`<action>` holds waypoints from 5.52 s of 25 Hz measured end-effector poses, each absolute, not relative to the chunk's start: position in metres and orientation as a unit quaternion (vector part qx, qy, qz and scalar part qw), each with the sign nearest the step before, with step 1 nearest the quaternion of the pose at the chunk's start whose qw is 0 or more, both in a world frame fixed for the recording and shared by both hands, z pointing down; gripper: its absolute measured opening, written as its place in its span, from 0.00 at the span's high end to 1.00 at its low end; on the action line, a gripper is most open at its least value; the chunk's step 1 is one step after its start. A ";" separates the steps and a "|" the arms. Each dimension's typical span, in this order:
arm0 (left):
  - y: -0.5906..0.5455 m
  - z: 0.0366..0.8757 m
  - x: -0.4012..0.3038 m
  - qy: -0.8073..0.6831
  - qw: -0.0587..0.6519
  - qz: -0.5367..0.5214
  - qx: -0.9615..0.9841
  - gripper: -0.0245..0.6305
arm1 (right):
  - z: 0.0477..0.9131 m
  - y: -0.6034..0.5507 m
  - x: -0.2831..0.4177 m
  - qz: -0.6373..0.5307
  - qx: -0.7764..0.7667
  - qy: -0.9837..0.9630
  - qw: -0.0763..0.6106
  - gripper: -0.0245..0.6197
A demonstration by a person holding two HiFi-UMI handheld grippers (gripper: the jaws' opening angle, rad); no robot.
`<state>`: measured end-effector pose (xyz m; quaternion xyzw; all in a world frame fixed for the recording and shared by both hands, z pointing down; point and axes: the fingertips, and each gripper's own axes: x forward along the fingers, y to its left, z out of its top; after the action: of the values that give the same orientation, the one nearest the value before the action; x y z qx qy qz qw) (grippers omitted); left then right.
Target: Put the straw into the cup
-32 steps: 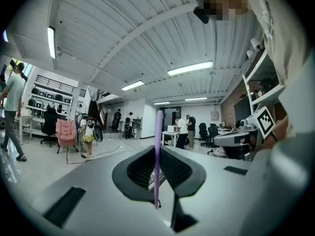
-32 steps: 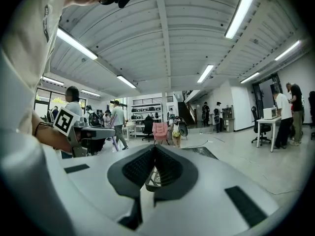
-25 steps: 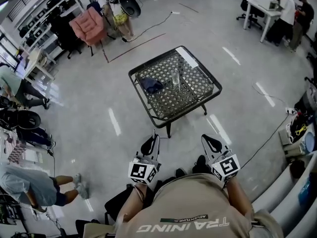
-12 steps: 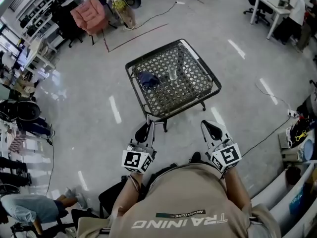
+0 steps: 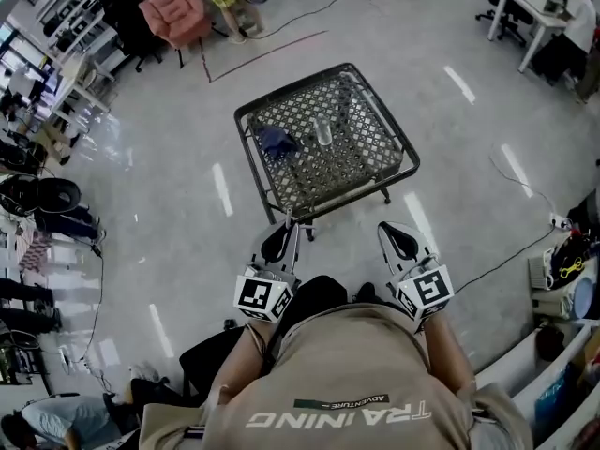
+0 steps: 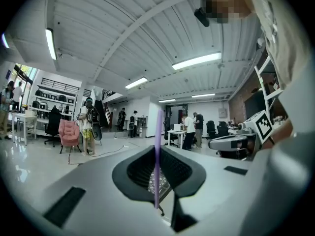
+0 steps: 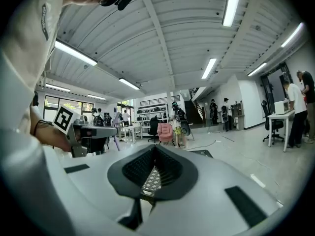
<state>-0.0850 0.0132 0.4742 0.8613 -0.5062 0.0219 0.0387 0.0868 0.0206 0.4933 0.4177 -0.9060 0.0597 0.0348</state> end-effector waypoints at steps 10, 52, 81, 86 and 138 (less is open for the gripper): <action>-0.029 0.470 -0.093 -0.489 0.037 0.027 0.871 0.90 | 0.493 -0.015 0.066 0.072 0.416 -0.906 0.040 0.94; -0.191 0.487 -0.115 -0.482 0.048 0.027 0.875 0.90 | 0.498 -0.182 0.044 0.080 0.419 -0.903 0.054 0.94; -0.334 0.492 -0.067 -0.555 0.042 0.055 0.829 0.90 | 0.511 -0.295 0.089 0.105 0.324 -0.938 0.062 0.94; -0.352 0.526 -0.067 -0.546 0.055 0.076 0.833 0.90 | 0.507 -0.301 0.087 0.094 0.328 -0.937 0.072 0.94; -0.338 0.448 -0.122 -0.548 0.008 0.022 0.836 0.94 | 0.436 -0.344 0.020 -0.016 0.326 -0.944 0.045 0.94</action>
<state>-0.1220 -0.3377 0.4481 0.8361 -0.5480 0.0222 0.0083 0.0198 -0.3443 0.4357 0.3263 -0.9441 -0.0157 0.0447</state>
